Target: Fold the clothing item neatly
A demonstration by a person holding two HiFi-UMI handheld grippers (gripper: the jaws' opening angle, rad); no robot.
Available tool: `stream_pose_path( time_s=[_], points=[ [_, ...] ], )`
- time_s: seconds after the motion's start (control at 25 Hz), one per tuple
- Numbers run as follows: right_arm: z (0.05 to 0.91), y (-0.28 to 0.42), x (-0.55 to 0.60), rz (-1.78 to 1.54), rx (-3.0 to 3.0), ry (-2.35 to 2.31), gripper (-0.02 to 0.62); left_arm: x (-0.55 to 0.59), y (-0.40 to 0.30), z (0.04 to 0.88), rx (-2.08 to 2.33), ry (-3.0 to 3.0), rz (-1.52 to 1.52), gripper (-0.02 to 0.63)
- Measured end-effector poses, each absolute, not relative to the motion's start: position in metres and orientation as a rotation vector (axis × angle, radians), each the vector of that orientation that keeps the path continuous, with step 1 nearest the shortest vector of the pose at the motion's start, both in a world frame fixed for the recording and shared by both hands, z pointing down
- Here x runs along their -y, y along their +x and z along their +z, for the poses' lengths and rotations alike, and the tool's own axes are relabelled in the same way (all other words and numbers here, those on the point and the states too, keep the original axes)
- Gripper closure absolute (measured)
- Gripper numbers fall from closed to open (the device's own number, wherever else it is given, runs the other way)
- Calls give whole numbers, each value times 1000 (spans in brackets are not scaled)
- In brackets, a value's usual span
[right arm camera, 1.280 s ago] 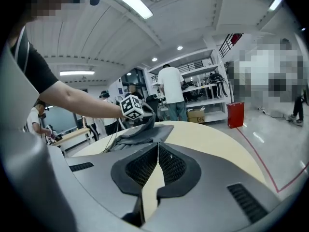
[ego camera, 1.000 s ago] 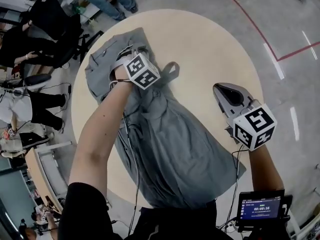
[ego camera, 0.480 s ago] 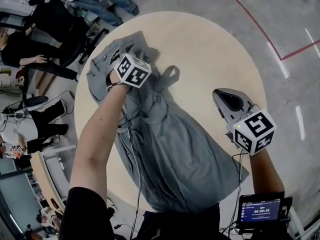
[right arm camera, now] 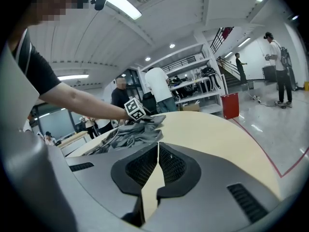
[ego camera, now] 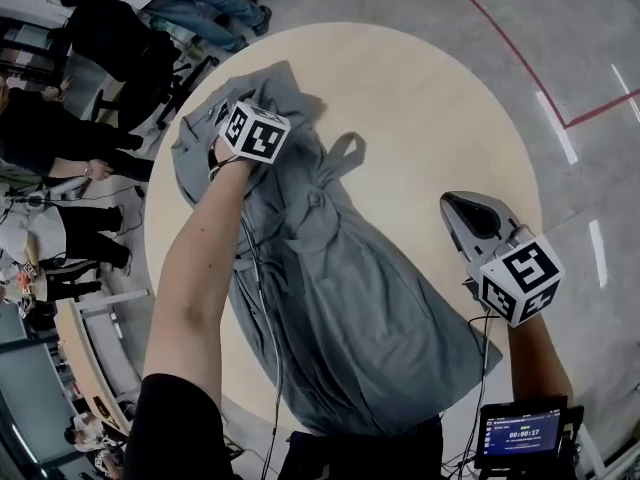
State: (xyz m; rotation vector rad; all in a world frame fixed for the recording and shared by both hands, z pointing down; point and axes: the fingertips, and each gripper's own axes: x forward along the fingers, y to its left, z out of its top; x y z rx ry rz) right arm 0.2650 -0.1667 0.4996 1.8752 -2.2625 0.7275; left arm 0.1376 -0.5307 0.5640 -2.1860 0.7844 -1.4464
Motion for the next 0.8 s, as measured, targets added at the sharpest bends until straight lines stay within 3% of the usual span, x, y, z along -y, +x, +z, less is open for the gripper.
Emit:
stream_pose_path(
  time_s=[0.32, 0.48, 0.68, 0.8],
  points=[
    [492, 246, 171, 663, 2338, 1858, 584, 457, 84, 466, -1011, -2584, -974, 454],
    [473, 226, 154, 645, 2356, 1790, 584, 343, -1, 424, -1000, -2740, -729, 455],
    [382, 200, 69, 601, 2307, 1775, 584, 197, -124, 333, -1135, -2881, -484, 456],
    [369, 181, 32, 620, 2304, 1738, 584, 141, -175, 326, -1182, -2928, -415, 457]
  ],
)
